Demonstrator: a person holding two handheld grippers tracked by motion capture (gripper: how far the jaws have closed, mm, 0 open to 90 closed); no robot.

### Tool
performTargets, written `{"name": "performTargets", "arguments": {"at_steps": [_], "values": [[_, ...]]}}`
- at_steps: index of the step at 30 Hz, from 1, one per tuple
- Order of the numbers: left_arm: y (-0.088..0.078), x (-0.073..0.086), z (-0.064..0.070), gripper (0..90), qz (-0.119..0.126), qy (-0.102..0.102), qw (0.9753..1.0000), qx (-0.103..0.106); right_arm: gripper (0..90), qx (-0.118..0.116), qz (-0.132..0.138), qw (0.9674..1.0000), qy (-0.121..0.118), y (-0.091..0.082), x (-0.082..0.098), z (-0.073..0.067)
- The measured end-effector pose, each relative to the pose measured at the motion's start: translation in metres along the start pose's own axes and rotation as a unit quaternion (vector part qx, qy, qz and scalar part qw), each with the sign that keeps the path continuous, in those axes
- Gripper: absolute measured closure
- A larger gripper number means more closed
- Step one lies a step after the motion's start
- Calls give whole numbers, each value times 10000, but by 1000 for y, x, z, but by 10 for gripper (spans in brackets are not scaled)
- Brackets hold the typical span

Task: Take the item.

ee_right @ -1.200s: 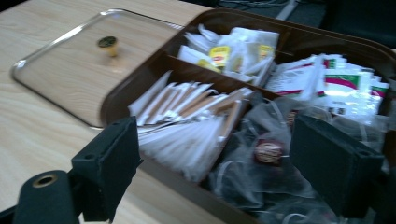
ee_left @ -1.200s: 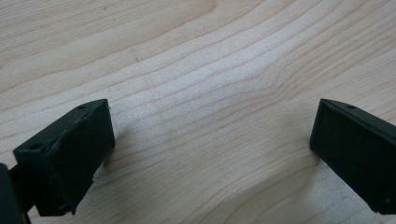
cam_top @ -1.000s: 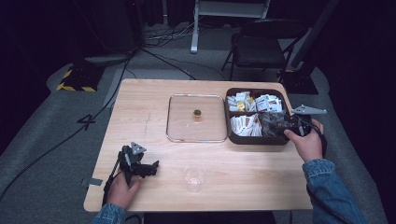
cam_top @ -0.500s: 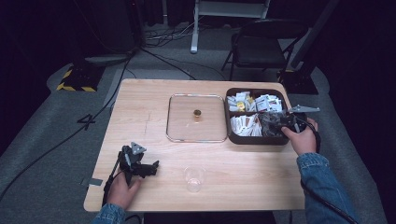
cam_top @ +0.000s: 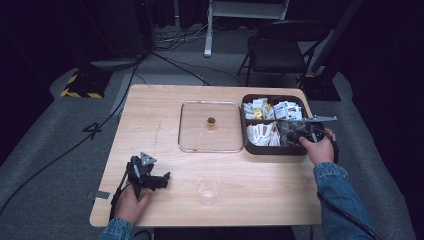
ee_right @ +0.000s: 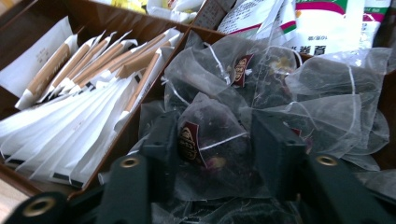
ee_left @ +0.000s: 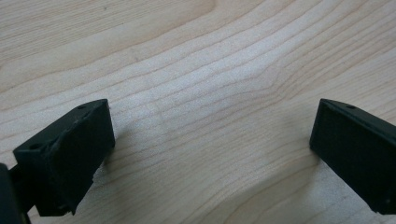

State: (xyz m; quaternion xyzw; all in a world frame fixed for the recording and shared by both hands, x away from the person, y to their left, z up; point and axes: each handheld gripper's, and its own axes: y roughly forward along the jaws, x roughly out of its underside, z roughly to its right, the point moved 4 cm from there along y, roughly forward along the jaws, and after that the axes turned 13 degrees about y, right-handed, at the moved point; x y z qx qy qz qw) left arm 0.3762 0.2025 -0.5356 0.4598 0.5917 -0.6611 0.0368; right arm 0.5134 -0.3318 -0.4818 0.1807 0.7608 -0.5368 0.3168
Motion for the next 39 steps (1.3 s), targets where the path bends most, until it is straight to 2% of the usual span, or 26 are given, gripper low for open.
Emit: {"name": "performTargets", "arguments": {"at_steps": [6,12,16,22,28,34,39], "values": [[0,0,0,2,3,3,10000,0,701,87,11,9998,-150,-4,-1,0],[0,0,0,2,-1,1,10000,-3,717,152,98,9997,-151,-8,-2,1],[0,0,0,2,4,2,10000,-1,719,108,232,9997,-61,-14,-5,2],[0,0,0,2,4,1,10000,-1,719,-113,442,9989,61,-25,-11,-1],[0,0,0,2,1,-1,10000,-1,719,-348,684,9969,192,-36,-15,-8],[0,0,0,2,3,1,10000,-4,719,-693,959,9924,349,-48,-17,-22],[0,0,0,2,-2,-1,10000,-4,720,-955,1119,9886,327,-61,-22,-39]]}}
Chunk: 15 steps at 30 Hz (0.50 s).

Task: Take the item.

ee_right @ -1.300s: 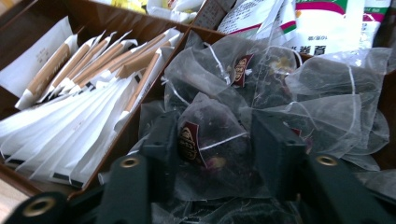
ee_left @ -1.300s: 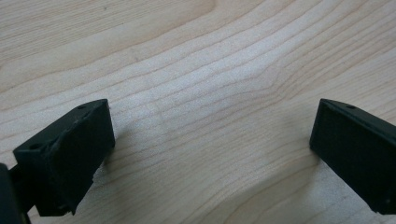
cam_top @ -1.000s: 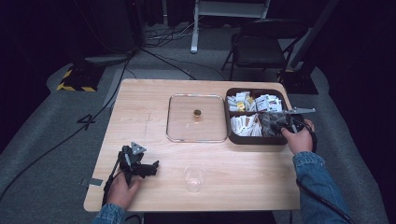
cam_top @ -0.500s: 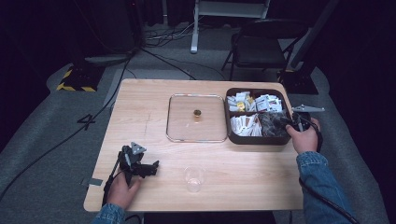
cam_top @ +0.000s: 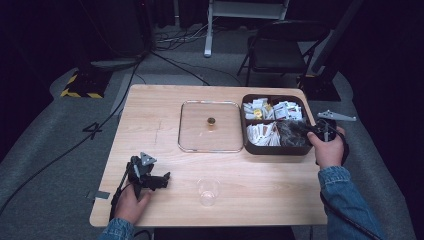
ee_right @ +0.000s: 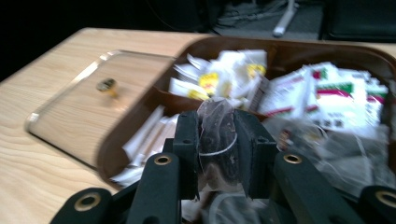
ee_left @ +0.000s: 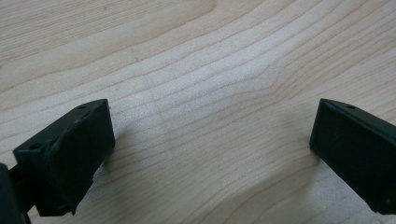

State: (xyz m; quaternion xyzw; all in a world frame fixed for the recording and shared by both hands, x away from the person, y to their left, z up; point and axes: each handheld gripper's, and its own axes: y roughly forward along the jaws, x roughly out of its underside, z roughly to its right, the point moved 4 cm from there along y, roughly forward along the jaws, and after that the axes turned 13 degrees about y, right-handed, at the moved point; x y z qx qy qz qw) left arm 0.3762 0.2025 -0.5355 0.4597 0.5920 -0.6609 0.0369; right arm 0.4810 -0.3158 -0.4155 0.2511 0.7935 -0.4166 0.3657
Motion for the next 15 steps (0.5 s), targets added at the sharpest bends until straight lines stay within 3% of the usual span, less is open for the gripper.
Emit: {"name": "performTargets", "arguments": {"at_steps": [5,15], "values": [[0,0,0,2,14,11,10000,23,720,-317,82,9994,-103,-8,-4,-22],[0,0,0,2,17,13,10000,27,720,-609,41,9979,-212,-18,-1,-56]]}}
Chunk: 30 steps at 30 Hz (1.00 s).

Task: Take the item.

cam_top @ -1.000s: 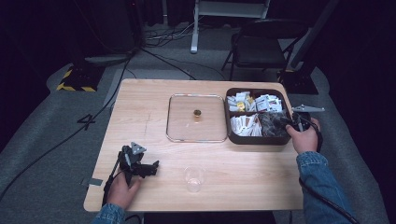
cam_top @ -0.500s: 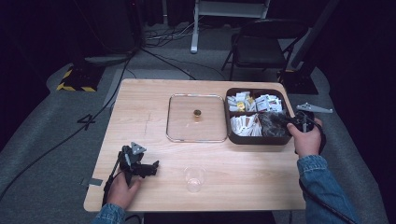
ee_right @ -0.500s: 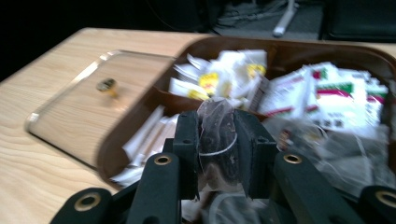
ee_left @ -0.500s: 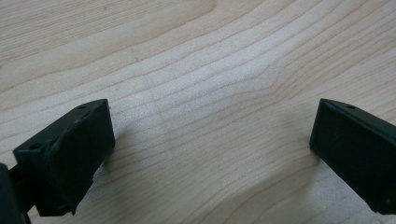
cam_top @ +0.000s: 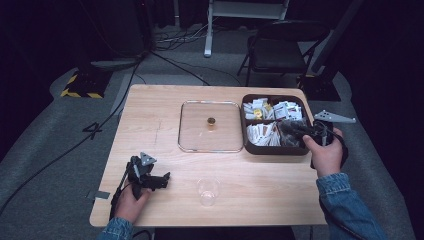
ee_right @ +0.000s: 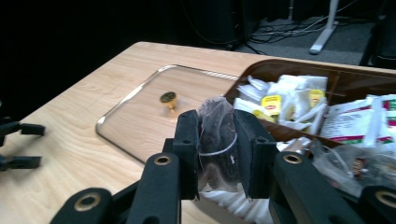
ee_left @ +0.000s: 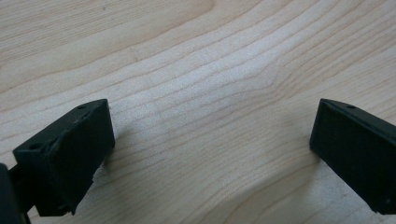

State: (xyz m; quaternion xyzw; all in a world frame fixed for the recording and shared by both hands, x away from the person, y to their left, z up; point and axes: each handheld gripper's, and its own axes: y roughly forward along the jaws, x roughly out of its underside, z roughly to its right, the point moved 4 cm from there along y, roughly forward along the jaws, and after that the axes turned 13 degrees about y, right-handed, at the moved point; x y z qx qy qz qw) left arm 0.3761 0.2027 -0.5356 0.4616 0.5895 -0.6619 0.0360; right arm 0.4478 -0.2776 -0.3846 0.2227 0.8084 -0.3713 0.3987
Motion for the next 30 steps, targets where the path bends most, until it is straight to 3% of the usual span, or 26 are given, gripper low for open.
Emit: {"name": "performTargets", "arguments": {"at_steps": [12,20,30], "values": [[0,0,0,1,-6,21,10000,9,719,-287,-194,9990,-266,-4,7,-47],[0,0,0,2,-6,19,10000,0,719,-618,-301,9963,-511,-4,13,-81],[0,0,0,2,-1,2,10000,-8,719,-978,-466,9922,-612,-2,21,-118]]}}
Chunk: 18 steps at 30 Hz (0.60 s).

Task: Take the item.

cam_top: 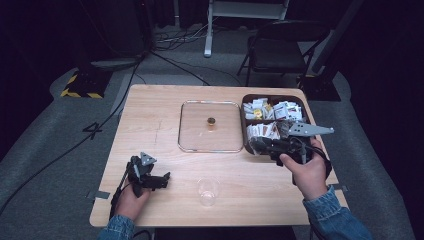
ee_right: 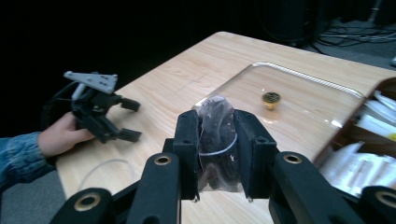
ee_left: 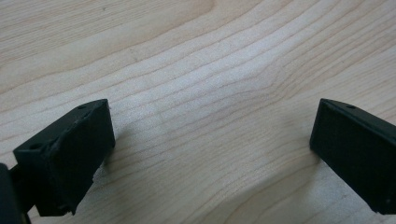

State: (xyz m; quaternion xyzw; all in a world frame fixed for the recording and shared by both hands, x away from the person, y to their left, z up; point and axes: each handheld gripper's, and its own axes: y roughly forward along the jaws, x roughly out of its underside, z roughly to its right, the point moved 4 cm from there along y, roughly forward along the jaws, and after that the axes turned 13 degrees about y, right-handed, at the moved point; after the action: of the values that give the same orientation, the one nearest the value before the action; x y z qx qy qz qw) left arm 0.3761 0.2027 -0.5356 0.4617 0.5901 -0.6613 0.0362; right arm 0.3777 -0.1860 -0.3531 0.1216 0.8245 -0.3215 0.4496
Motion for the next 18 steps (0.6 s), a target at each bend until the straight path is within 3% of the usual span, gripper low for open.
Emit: {"name": "performTargets", "arguments": {"at_steps": [5,18], "values": [[-1,1,1,5,-35,-52,9999,-116,719,-190,-98,9997,-117,7,0,-16],[-1,0,2,4,-19,-98,9999,-108,719,-588,-345,9972,-291,31,11,-47]]}}
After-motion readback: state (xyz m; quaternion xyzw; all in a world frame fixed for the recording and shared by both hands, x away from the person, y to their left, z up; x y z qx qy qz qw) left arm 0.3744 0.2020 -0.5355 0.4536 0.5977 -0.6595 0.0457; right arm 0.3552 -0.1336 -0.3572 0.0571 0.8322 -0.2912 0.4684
